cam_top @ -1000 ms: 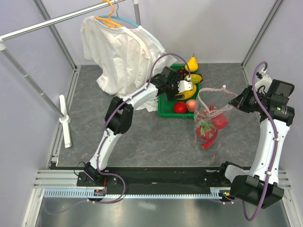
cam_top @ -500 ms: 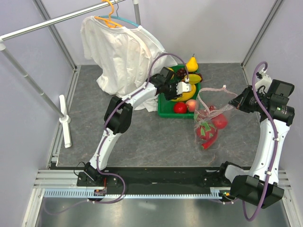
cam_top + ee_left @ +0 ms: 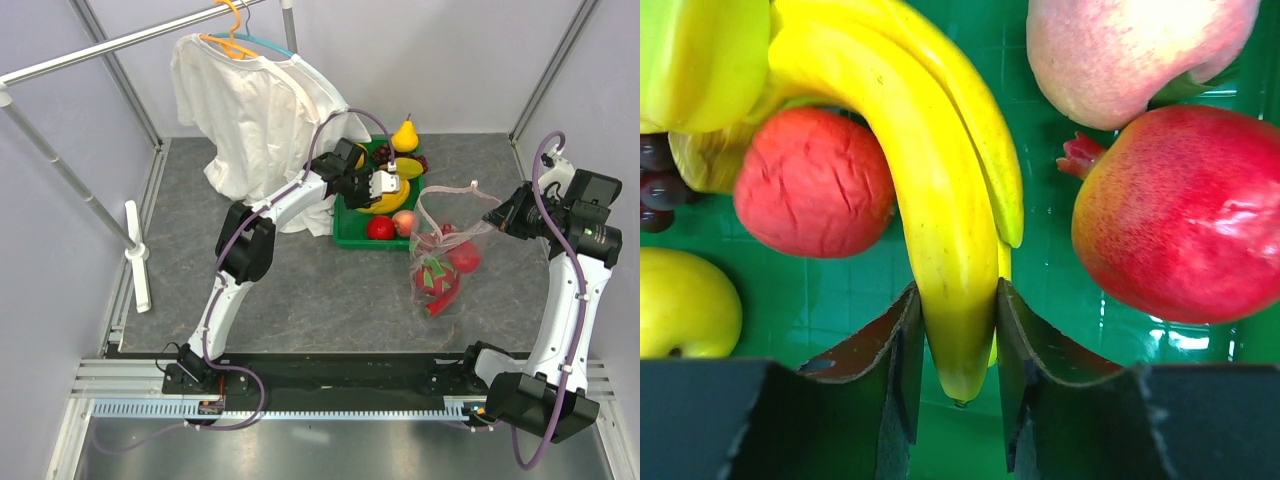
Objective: Place the food in the zip-top bag and seal the zipper
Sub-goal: Pick up the fake fruit from the bin.
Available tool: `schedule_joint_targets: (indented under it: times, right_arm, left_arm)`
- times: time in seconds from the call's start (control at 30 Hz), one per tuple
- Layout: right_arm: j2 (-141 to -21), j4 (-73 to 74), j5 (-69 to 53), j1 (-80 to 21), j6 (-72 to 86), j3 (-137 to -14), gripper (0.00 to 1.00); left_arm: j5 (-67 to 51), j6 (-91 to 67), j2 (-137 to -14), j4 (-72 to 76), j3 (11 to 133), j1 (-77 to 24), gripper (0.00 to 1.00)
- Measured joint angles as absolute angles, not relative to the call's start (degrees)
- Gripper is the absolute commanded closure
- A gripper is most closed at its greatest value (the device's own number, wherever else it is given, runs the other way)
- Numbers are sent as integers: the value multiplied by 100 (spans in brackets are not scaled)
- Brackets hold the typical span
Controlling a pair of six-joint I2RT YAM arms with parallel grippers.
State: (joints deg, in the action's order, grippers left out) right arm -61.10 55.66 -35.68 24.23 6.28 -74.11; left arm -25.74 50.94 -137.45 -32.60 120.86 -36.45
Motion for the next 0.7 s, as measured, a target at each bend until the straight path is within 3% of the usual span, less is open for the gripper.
schedule_joint_targets:
  times: [0.07,0.7]
  right_arm:
    - [-6086,5564,-3568,2423,628,-7393,100]
    - [-6036,5524,-3575,2425,692,-7384,100]
  left_arm:
    - [-2567,5107,-13684,-3299,12077,-3645,98]
    - [-2453,5148,-12715,-3468,11338,-3581,98]
